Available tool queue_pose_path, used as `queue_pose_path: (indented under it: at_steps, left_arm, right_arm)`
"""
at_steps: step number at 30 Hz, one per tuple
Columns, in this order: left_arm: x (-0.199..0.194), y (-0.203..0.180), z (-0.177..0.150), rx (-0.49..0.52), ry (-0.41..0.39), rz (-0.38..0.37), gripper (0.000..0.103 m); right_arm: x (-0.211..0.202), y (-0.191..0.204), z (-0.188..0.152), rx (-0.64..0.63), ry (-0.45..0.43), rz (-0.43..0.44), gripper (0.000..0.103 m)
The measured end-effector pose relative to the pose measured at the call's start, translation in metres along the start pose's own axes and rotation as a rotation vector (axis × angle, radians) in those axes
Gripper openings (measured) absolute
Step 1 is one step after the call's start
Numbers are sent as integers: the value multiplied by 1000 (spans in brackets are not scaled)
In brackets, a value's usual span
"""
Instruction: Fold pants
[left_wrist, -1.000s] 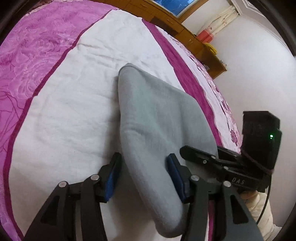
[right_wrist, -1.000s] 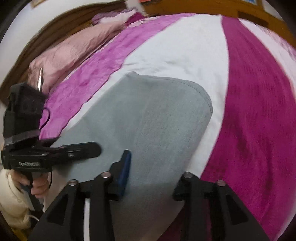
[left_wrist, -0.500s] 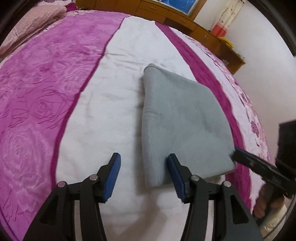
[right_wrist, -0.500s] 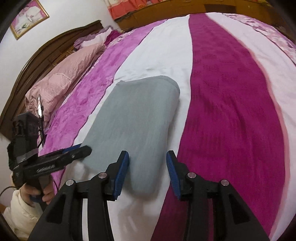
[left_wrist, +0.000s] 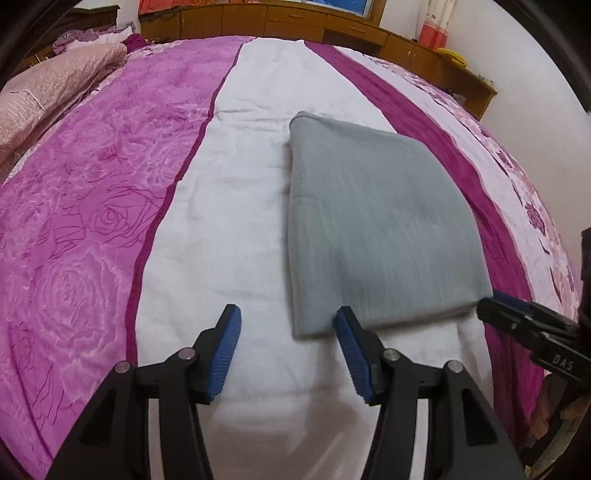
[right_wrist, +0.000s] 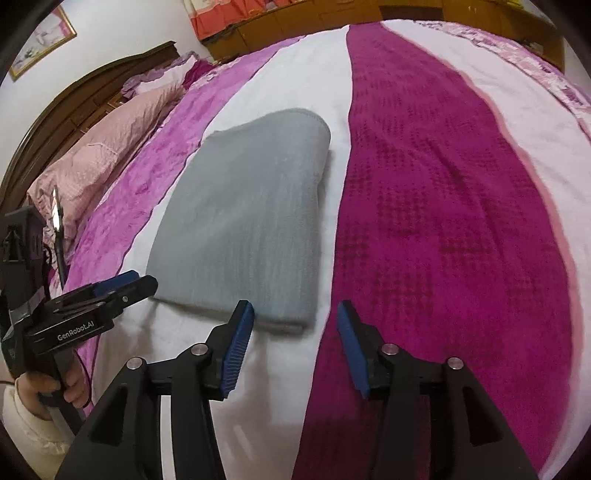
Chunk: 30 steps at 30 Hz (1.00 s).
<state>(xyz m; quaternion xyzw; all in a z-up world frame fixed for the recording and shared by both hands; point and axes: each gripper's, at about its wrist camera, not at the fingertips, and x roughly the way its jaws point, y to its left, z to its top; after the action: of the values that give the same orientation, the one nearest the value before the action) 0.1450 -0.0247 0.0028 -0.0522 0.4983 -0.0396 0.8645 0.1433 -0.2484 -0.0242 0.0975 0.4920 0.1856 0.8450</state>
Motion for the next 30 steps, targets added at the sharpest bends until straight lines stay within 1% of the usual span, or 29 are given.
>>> queue_pose_path:
  at_steps: [2,4,6,7,8,9,12,13,14,16,18,24,30]
  left_arm:
    - [-3,-3,-7,10,2,13,58]
    - [-5,-7,-16,23,13,28,67]
    - [-7,-11,-25,32,22,32,81]
    - [-7,-12,-30,33,27,31,84]
    - [-6,-13,-35,27,32,29,87]
    - [-4,-13,-39,16,37,29,89]
    - [2,-18,-50,30,45,58,96]
    - [3,-22,-52,48,44,80,97]
    - [4,-24,-54,56,42,92,97]
    - [7,-26,-56,56,43,113,98]
    - [9,-25,-57,44,44,119,99]
    - [11,-27,-59,49,35,135,101]
    - [12,-27,-60,49,33,137,102]
  right_arm:
    - [-11,3,-8,1,-15,-15,44]
    - [-19,4,-13,4,-31,-17,46]
    - [-28,6,-22,-4,-52,-35,54]
    - [-31,7,-26,-13,-60,-49,58]
    - [-33,10,-31,-26,-69,-74,66]
    - [-34,12,-35,-37,-77,-91,72]
    - [-33,15,-49,-67,-106,-167,78]
    - [-30,16,-54,-78,-106,-190,79]
    - [-22,17,-59,-88,-87,-223,80]
    - [-10,13,-66,-79,-57,-251,81]
    - [-8,13,-73,-84,-106,-257,86]
    - [-1,18,-78,-106,-132,-286,96]
    - [3,20,-76,-125,-154,-297,99]
